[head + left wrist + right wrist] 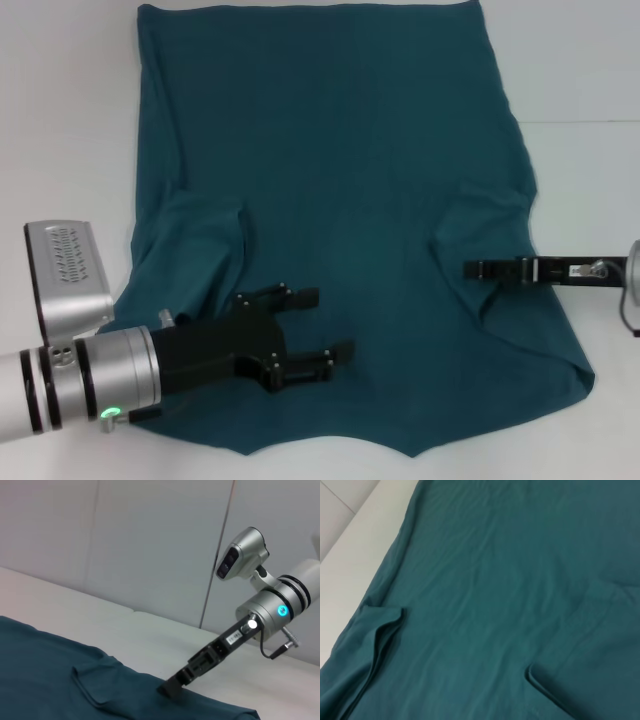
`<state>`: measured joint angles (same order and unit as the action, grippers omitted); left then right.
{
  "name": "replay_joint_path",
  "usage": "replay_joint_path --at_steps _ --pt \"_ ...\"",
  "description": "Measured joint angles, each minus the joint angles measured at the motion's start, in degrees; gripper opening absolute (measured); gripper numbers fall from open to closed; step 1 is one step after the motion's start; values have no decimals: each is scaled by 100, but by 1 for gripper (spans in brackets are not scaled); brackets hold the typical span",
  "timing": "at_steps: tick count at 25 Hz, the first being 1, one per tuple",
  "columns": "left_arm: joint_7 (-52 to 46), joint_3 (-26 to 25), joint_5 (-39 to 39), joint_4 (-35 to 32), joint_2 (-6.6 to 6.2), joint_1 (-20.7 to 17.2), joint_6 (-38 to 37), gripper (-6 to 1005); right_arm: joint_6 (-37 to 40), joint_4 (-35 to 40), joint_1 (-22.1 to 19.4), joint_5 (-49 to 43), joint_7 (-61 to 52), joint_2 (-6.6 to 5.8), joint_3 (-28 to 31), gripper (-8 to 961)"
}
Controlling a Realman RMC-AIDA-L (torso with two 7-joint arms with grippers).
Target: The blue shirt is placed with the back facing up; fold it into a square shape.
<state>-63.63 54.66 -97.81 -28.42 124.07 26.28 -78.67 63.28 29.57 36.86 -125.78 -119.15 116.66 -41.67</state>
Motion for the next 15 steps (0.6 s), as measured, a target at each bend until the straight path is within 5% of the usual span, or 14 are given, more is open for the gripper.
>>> replay_joint_path --at_steps 9,15 --pt "0 -47 -97 -69 -5 -32 21 833 105 -13 148 53 54 237 1 765" --pt "0 -226 -142 -69 -5 -69 45 832 353 -81 335 203 131 287 -1 764"
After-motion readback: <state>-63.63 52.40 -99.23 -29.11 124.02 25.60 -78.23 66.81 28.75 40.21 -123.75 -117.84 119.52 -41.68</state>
